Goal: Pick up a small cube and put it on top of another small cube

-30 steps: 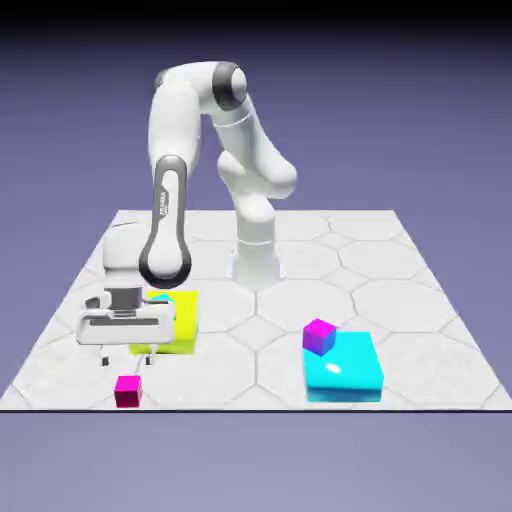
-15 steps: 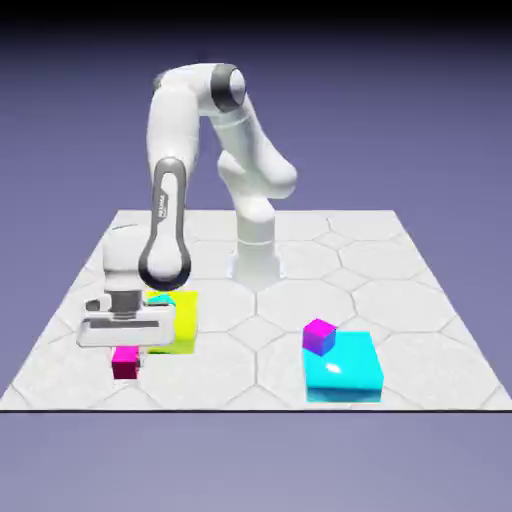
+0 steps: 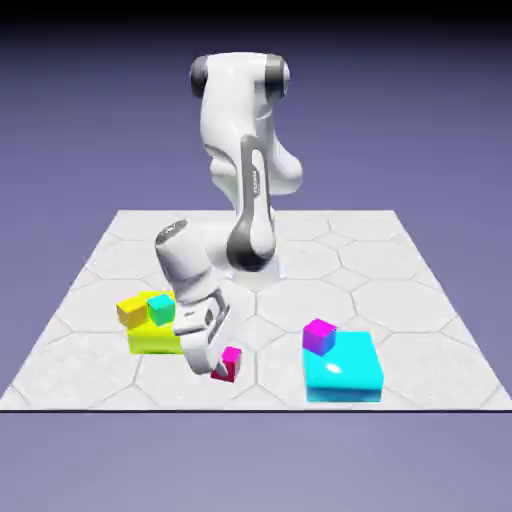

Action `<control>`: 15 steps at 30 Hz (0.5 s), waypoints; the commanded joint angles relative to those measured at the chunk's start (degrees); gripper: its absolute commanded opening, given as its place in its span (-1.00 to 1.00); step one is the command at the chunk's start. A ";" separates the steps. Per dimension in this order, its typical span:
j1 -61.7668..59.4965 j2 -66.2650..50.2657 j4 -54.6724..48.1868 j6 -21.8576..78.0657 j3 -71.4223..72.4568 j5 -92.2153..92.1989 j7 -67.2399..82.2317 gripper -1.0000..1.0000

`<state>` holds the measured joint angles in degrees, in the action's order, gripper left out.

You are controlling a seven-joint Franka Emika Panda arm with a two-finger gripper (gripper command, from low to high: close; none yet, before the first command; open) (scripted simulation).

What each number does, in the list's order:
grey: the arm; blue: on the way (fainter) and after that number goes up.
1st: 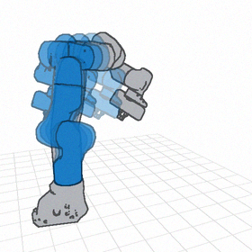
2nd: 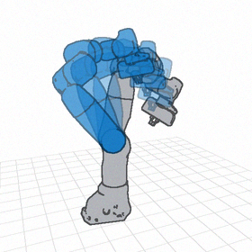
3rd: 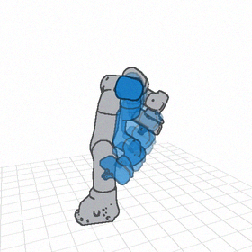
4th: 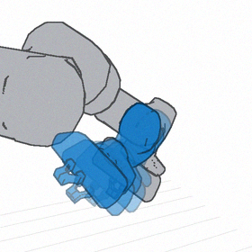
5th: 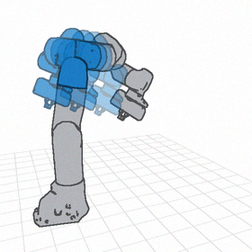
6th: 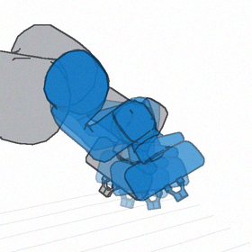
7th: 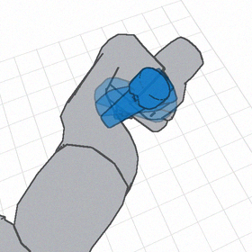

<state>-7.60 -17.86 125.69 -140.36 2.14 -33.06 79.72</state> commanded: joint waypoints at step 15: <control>31.14 7.04 -4.18 29.97 -14.99 18.61 34.97 -1.00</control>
<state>23.52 -10.83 121.51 -110.37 -12.86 -14.29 114.63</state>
